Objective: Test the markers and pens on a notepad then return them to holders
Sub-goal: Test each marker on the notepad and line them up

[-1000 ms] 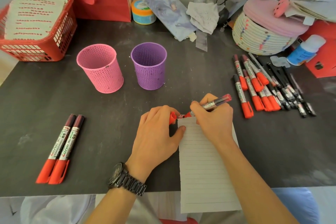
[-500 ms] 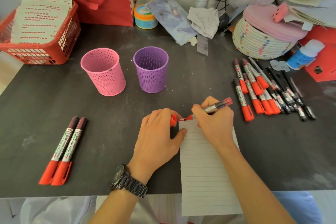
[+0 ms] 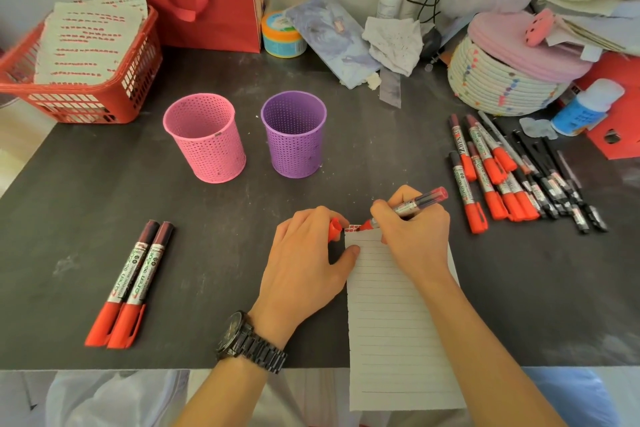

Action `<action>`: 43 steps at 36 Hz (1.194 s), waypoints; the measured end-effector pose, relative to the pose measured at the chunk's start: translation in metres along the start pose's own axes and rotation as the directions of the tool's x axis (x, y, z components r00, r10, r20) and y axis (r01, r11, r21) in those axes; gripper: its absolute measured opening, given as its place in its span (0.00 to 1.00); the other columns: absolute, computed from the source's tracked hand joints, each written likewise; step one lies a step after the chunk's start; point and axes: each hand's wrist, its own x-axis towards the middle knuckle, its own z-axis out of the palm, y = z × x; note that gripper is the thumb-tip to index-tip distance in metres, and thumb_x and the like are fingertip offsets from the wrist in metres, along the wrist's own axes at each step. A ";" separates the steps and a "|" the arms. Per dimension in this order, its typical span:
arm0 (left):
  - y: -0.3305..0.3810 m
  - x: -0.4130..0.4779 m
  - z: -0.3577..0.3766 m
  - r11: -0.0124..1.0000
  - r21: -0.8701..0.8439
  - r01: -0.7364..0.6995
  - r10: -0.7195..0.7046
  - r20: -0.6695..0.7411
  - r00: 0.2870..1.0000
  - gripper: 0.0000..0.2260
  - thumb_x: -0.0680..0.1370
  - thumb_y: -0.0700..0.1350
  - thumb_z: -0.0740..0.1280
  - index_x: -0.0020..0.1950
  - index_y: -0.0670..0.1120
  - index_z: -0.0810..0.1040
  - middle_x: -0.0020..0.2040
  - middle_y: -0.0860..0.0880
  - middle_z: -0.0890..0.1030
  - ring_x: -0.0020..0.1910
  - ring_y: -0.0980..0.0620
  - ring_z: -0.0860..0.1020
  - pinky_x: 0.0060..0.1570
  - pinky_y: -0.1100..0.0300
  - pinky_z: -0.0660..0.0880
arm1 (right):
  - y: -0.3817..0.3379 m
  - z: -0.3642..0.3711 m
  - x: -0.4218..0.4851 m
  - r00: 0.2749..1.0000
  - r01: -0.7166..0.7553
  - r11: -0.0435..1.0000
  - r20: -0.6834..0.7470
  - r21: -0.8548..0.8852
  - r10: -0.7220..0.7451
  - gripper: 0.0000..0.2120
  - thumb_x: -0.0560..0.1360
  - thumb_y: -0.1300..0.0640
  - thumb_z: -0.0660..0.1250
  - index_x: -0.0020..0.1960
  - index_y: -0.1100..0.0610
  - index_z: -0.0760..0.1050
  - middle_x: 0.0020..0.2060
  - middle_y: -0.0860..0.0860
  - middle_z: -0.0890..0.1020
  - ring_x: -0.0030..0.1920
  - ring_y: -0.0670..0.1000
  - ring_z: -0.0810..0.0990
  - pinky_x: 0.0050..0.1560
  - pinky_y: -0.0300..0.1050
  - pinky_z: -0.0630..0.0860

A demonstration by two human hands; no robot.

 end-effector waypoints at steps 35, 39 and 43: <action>0.004 -0.005 -0.007 0.999 -0.026 0.043 -0.042 0.047 0.998 0.12 0.74 0.64 0.67 0.53 0.67 0.67 0.46 0.71 0.68 0.51 0.67 0.68 0.51 0.70 0.64 | -0.004 -0.045 -0.025 0.959 -0.260 0.679 0.263 0.687 0.102 0.11 0.74 0.54 0.65 0.46 0.57 0.84 0.37 0.62 0.83 0.28 0.54 0.76 0.27 0.42 0.74; 0.005 -0.008 -0.009 0.993 -0.106 0.061 -0.063 -0.016 0.998 0.09 0.74 0.66 0.61 0.48 0.64 0.69 0.44 0.66 0.72 0.50 0.66 0.71 0.42 0.70 0.68 | 0.000 -0.045 -0.027 0.976 -0.207 0.682 0.193 0.702 0.098 0.04 0.73 0.56 0.69 0.39 0.51 0.80 0.34 0.62 0.82 0.25 0.54 0.75 0.25 0.43 0.71; 0.003 -0.011 -0.011 0.946 -0.301 0.118 -0.139 -0.046 0.989 0.15 0.73 0.70 0.53 0.43 0.60 0.67 0.37 0.56 0.74 0.38 0.56 0.74 0.38 0.61 0.71 | 0.004 -0.041 -0.028 0.981 -0.173 0.710 0.188 0.682 0.058 0.06 0.73 0.53 0.69 0.39 0.54 0.80 0.32 0.61 0.82 0.25 0.53 0.75 0.25 0.41 0.71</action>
